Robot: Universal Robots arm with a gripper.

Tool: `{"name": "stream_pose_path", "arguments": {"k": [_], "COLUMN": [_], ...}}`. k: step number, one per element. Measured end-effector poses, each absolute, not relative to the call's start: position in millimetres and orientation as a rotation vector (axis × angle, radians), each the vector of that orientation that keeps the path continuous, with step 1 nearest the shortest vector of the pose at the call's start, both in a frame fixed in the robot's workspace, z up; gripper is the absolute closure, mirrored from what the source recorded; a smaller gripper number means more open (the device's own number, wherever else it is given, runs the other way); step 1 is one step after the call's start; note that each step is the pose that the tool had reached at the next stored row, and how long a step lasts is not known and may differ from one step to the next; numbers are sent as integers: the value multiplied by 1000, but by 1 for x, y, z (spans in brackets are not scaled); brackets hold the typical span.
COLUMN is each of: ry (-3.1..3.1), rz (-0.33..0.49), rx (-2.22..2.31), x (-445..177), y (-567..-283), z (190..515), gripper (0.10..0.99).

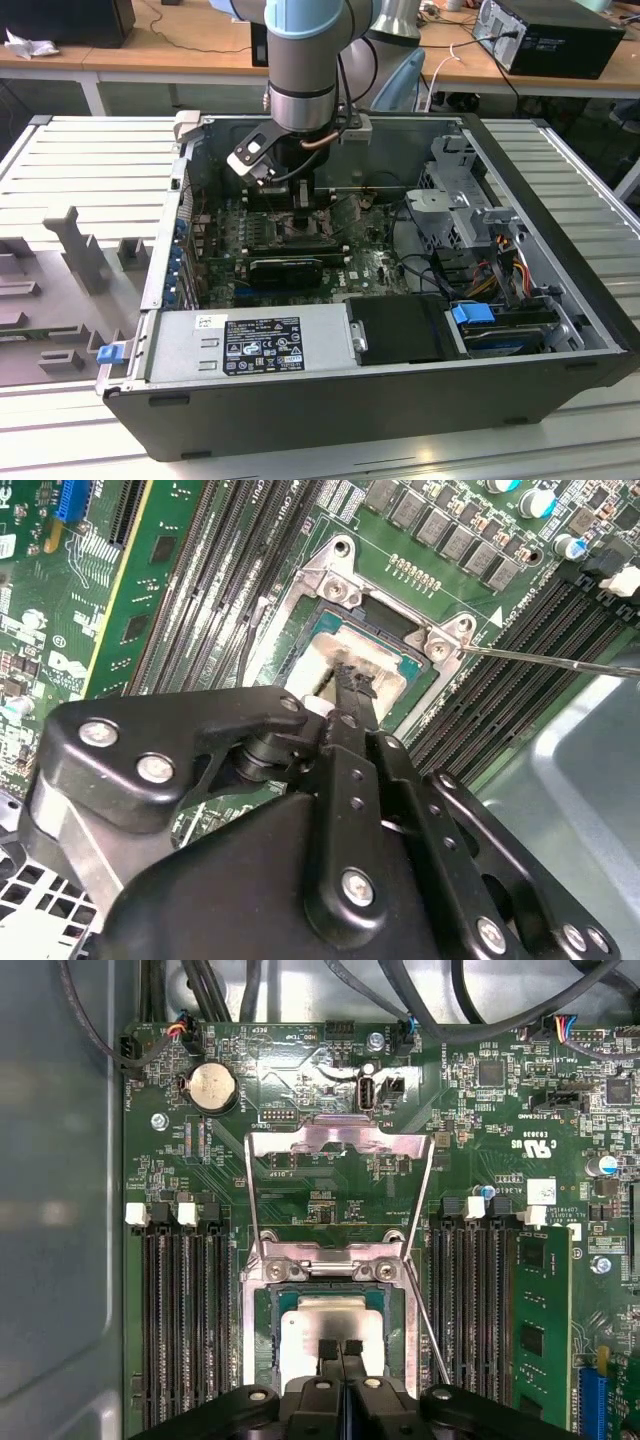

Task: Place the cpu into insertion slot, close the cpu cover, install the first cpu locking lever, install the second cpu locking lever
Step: 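Place the cpu into insertion slot, then close the cpu cover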

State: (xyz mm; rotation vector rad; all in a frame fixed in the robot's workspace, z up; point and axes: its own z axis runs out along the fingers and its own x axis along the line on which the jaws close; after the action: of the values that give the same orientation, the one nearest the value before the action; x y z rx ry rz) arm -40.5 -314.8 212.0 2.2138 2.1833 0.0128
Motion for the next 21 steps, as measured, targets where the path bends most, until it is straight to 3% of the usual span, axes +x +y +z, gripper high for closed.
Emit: {"name": "stream_pose_path", "arguments": {"k": [21], "ry": [2192], "rz": [-2], "rx": [2222], "x": [-35], "y": [-316], "z": [219], "gripper": [980]}}
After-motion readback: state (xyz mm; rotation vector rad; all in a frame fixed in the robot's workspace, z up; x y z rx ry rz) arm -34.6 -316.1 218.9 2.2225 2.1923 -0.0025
